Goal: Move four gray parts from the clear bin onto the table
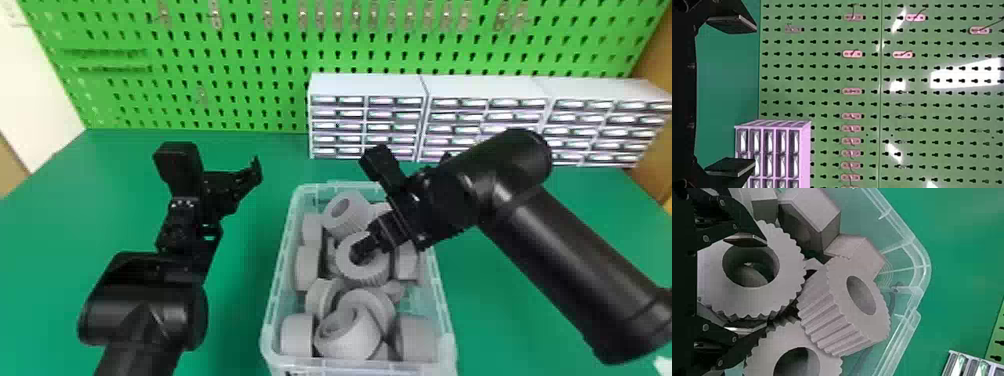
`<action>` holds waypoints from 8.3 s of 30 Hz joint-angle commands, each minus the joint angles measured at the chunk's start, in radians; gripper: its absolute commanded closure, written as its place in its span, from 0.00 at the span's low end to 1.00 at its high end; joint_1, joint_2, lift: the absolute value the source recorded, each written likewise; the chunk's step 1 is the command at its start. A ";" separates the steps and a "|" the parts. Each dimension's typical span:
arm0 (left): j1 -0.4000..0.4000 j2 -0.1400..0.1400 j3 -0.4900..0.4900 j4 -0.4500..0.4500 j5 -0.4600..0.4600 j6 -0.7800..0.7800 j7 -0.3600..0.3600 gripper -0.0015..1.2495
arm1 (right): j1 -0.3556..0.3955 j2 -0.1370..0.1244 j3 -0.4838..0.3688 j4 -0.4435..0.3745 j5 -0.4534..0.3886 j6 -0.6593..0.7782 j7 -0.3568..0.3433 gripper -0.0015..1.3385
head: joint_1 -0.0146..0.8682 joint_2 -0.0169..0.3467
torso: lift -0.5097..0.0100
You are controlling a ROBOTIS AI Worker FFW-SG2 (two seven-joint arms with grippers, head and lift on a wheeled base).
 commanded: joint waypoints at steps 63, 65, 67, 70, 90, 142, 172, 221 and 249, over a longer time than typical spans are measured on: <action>0.009 0.085 -0.068 -0.014 0.073 -0.015 0.085 0.08 | 0.004 0.004 -0.086 -0.101 -0.003 0.053 0.010 0.72 | 0.80 0.24 | 0.88; 0.009 0.085 -0.068 -0.014 0.073 -0.015 0.085 0.08 | 0.007 0.004 -0.095 -0.107 -0.002 0.056 0.010 0.72 | 0.80 0.24 | 0.88; 0.009 0.085 -0.069 -0.014 0.073 -0.015 0.085 0.08 | 0.008 0.003 -0.104 -0.115 -0.002 0.061 0.010 0.72 | 0.80 0.24 | 0.88; 0.009 0.085 -0.069 -0.014 0.073 -0.015 0.087 0.08 | 0.008 0.004 -0.112 -0.121 -0.002 0.066 0.010 0.72 | 0.80 0.24 | 0.88; 0.017 0.083 -0.072 -0.014 0.069 -0.014 0.094 0.08 | 0.002 0.004 -0.135 -0.185 -0.014 0.083 0.010 0.72 | 0.80 0.24 | 0.88; 0.032 0.080 -0.106 0.007 0.118 -0.014 0.120 0.08 | 0.154 -0.048 -0.652 -0.419 0.239 0.280 0.010 0.72 | 0.80 0.24 | 0.88; 0.021 0.054 -0.106 0.024 0.116 -0.014 0.120 0.08 | 0.258 -0.042 -0.744 -0.281 0.293 0.133 0.010 0.72 | 0.80 0.24 | 0.88; 0.021 0.045 -0.104 0.027 0.119 -0.015 0.120 0.08 | 0.295 -0.040 -0.716 -0.034 0.325 0.063 0.010 0.72 | 0.80 0.24 | 0.88; 0.031 0.045 -0.094 0.027 0.119 -0.017 0.120 0.08 | 0.298 -0.054 -0.703 -0.038 0.305 0.066 0.010 0.39 | 0.80 0.24 | 0.88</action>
